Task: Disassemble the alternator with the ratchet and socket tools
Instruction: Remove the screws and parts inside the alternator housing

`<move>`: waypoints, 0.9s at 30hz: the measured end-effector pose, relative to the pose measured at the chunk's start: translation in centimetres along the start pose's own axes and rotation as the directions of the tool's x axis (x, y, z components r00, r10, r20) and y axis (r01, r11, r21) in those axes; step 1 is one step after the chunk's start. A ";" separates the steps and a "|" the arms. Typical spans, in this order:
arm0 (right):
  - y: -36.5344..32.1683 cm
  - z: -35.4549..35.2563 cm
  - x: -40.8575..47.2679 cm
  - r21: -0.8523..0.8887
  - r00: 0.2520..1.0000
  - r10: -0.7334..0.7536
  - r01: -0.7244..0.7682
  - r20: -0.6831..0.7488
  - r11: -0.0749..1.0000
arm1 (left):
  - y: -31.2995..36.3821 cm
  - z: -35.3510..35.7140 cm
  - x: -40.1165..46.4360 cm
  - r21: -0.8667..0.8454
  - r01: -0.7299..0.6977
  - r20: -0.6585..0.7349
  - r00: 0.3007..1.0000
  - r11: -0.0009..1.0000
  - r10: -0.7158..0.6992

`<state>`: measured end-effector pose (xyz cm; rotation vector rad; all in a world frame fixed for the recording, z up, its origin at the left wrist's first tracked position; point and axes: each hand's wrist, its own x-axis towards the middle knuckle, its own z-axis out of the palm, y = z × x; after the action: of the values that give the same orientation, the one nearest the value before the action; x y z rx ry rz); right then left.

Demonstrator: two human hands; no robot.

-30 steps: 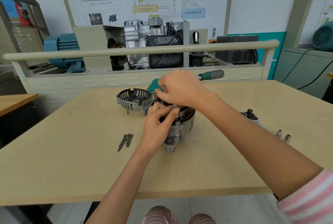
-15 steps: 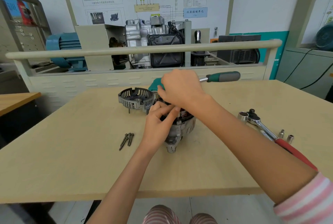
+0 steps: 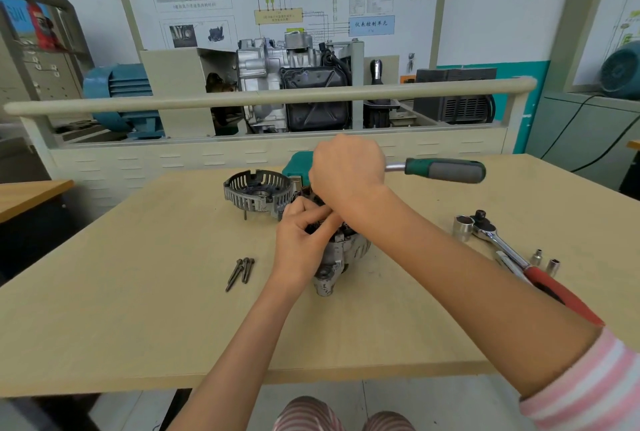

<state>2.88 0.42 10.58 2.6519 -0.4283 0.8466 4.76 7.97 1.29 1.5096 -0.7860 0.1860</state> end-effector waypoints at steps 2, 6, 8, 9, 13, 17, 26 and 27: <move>-0.1 0.0 0.0 0.005 1.000 -0.022 0.022 -0.017 1.000 | 0.1 -0.1 0.0 -0.008 0.007 0.001 1.000 1.000 -0.007; 0.4 0.0 0.2 0.032 0.980 -0.185 0.188 -0.077 0.982 | 0.1 -0.4 0.1 -0.024 0.028 0.048 0.998 0.999 -0.027; 1.0 0.1 0.5 0.083 0.956 -0.280 0.287 -0.089 0.954 | 0.0 -0.7 0.1 -0.038 0.040 0.077 0.996 0.998 -0.037; 1.3 0.1 0.6 0.126 0.942 -0.322 0.332 -0.089 0.935 | -0.1 -0.8 0.1 -0.037 0.044 0.089 0.995 0.998 -0.041; 2.3 -0.2 0.7 0.343 0.918 -0.395 0.383 -0.039 0.857 | -0.2 -1.1 0.2 -0.008 0.021 0.116 0.993 1.000 -0.020; 1.7 0.2 0.6 0.172 0.970 -0.243 0.243 -0.023 0.955 | -0.3 -0.8 0.3 -0.022 0.003 0.060 0.998 1.000 -0.001; -0.3 0.1 0.2 0.041 0.997 -0.031 0.034 -0.069 0.999 | 0.2 -0.6 -0.1 0.004 0.018 0.065 0.998 1.000 -0.018; -0.1 0.1 0.1 0.052 0.995 -0.062 0.067 -0.082 0.996 | 0.2 -0.6 -0.1 0.008 0.015 0.074 0.997 1.000 -0.015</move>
<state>3.08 0.49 10.57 2.6541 -0.3017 0.9543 4.79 8.59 1.47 1.5356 -0.8332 0.1226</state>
